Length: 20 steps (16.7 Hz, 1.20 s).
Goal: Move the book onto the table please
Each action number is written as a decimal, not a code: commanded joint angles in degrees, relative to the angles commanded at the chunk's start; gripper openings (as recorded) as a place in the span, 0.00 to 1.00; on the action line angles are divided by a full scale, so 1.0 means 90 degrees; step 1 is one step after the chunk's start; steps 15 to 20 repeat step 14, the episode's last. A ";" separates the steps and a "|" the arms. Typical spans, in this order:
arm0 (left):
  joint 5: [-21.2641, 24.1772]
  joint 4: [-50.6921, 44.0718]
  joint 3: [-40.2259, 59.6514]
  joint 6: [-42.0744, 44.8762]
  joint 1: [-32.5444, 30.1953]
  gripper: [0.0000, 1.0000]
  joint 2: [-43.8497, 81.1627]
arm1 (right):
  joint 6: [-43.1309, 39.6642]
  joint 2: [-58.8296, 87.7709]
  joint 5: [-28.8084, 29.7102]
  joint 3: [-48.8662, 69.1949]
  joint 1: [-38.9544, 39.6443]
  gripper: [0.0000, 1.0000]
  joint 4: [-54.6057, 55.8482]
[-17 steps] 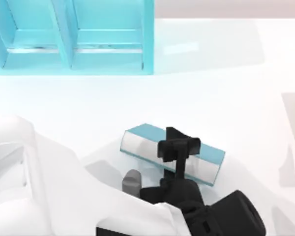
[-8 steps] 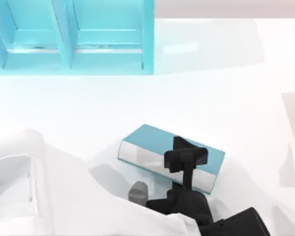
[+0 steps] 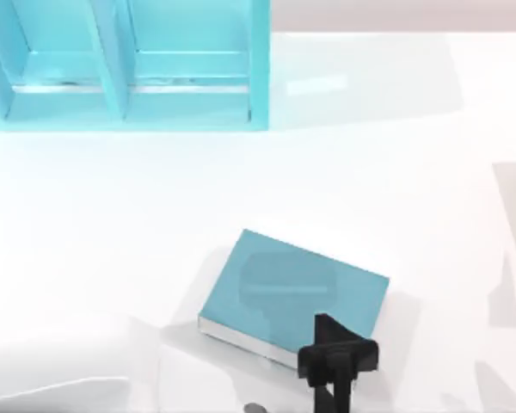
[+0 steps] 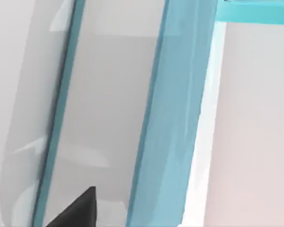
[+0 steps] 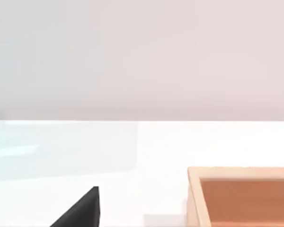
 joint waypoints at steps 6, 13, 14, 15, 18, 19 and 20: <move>0.0155 -0.3267 0.0633 -0.2934 -0.0845 1.00 0.0371 | 0.0000 0.0000 0.0000 0.0000 0.0000 1.00 0.0000; 0.0090 -0.5013 0.0956 -0.4521 -0.1283 1.00 0.0573 | 0.0000 0.0000 0.0000 0.0000 0.0000 1.00 0.0000; 0.0090 -0.5013 0.0956 -0.4521 -0.1283 1.00 0.0573 | 0.0000 0.0000 0.0000 0.0000 0.0000 1.00 0.0000; 0.0090 -0.5013 0.0956 -0.4521 -0.1283 1.00 0.0573 | 0.0000 0.0000 0.0000 0.0000 0.0000 1.00 0.0000; 0.0090 -0.5013 0.0956 -0.4521 -0.1283 1.00 0.0573 | 0.0000 0.0000 0.0000 0.0000 0.0000 1.00 0.0000; 0.0090 -0.5013 0.0956 -0.4521 -0.1283 1.00 0.0573 | 0.0000 0.0000 0.0000 0.0000 0.0000 1.00 0.0000; 0.0090 -0.5013 0.0956 -0.4521 -0.1283 1.00 0.0573 | 0.0000 0.0000 0.0000 0.0000 0.0000 1.00 0.0000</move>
